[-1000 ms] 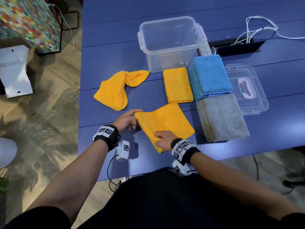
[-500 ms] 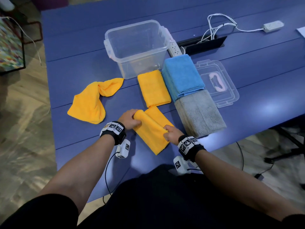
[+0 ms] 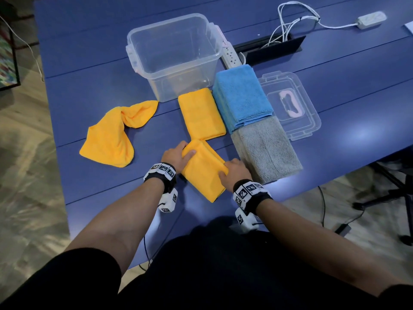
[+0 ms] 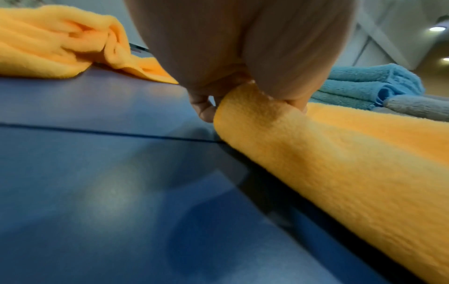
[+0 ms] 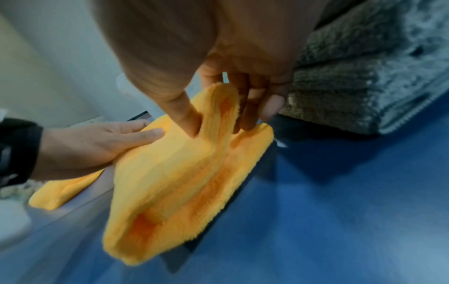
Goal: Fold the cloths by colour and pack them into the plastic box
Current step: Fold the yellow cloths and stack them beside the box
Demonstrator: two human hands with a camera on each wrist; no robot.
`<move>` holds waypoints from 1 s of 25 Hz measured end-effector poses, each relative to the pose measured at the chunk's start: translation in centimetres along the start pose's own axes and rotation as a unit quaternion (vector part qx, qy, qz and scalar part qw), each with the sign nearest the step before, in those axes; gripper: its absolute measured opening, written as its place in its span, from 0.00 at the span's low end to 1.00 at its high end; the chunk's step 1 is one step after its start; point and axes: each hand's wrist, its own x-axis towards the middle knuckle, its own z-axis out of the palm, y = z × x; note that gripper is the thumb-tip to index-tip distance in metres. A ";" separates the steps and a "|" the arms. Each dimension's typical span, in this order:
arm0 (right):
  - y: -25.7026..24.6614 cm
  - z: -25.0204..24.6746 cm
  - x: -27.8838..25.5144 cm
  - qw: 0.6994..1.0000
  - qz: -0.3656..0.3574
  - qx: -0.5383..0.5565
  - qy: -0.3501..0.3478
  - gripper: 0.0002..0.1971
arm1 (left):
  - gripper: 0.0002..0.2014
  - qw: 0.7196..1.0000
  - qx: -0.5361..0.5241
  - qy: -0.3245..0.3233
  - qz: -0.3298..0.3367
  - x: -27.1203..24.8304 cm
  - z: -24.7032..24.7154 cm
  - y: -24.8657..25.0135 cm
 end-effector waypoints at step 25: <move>-2.6 -0.6 0.3 0.991 0.009 -0.130 -0.010 0.26 | 0.25 0.979 0.076 0.188 -0.028 -1.8 0.3 2.2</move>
